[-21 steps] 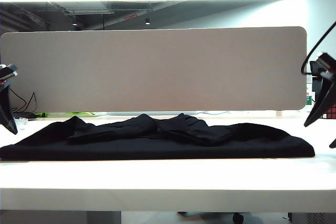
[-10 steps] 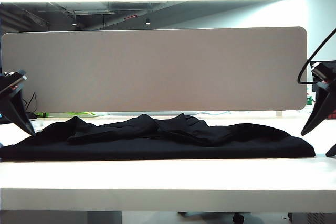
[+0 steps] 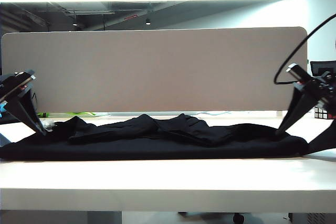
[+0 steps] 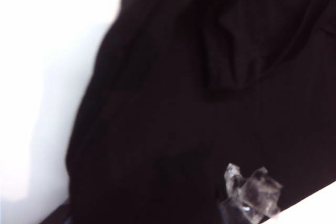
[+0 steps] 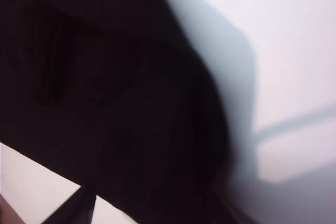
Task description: Fold the bottom side of the T-shirt horizontally towards the center, about one-third of the way, then fold the sleeve back towards the center, creating a straight line along the edge of the T-shirt, and finally fold the bottom of the T-shirt up towards the top, creating a neat rectangle.
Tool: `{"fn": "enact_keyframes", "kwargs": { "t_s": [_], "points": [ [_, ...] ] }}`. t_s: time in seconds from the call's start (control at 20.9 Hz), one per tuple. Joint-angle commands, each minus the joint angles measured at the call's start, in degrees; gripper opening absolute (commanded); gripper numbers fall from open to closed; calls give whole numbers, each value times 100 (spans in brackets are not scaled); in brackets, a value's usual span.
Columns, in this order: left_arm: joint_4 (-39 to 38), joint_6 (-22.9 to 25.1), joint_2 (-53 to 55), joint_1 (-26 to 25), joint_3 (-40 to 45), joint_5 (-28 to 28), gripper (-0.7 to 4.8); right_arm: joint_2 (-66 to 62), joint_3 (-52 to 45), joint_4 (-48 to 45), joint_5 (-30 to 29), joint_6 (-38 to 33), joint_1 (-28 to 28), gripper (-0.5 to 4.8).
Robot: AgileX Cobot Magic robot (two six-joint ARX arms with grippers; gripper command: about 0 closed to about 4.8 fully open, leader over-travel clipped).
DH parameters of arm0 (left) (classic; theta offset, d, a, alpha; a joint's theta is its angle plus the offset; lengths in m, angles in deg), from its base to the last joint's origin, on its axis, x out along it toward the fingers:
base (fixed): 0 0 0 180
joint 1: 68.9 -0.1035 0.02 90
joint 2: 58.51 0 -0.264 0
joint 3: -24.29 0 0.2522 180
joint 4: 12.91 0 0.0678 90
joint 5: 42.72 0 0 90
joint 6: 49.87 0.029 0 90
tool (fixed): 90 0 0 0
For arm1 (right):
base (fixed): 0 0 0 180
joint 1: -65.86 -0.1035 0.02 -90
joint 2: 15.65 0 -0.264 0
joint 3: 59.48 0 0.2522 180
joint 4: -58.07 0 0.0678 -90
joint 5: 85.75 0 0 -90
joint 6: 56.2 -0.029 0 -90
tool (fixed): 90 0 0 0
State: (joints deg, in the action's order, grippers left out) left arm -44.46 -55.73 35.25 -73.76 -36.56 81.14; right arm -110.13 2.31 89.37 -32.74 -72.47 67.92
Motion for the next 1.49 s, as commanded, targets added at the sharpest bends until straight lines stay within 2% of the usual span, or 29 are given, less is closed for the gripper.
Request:
{"fn": "enact_keyframes", "kwargs": {
  "t_s": [0.05,0.19,0.24,0.34,0.43,0.48,0.58,0.82,0.96,1.15,1.29,1.49],
  "points": [
    [-538,-15,140,153,118,-280,305,-90,-17,37,221,-46,-92,270],
    [-535,-4,140,243,118,-302,299,-105,-17,20,249,-46,-98,258],
    [-529,-9,140,282,118,-308,280,-105,-17,13,256,-46,-98,247],
    [-483,-15,140,350,118,-319,169,-105,-17,-15,260,-44,-98,168],
    [-435,-15,140,350,118,-317,114,-105,-17,-63,260,-39,-101,91],
    [-389,-15,140,348,118,-319,61,-105,-17,-125,258,-33,-101,18],
    [-367,-20,138,341,118,-293,1,-103,-15,-151,238,-20,-101,-6],
    [-1296,111,-203,328,127,-280,-5,243,-28,472,87,186,-116,-6],
    [-1987,216,-1163,297,229,-529,-5,1215,-28,1049,107,295,-120,-6],
    [-2417,177,-2583,297,269,-603,-5,2752,-26,1547,321,232,-120,-6],
    [-1998,-282,-3305,293,260,-678,-5,3377,-2,1386,507,9,-118,-6],
    [-962,-695,-3311,284,184,-669,-5,3270,17,649,367,-363,-118,-6]
  ]
}}
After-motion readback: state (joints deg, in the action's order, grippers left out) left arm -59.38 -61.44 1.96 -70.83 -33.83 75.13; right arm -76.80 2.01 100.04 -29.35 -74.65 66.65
